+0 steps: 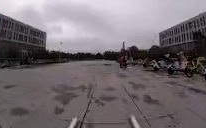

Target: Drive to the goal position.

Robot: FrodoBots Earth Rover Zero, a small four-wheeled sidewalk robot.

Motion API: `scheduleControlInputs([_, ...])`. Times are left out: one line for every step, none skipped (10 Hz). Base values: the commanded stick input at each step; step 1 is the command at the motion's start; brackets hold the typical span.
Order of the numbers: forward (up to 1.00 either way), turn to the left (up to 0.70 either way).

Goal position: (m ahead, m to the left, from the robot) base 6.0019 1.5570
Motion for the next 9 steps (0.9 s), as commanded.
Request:
scheduleControlInputs([0.70,-0.18])
scheduleControlInputs([0.70,-0.06])
scheduleControlInputs([0.70,0.00])
scheduleControlInputs([0.70,0.00])
scheduleControlInputs([0.70,0.00])
scheduleControlInputs([0.70,0.00])
scheduleControlInputs([0.70,0.00])
scheduleControlInputs([0.70,0.00])
scheduleControlInputs([0.70,0.00])
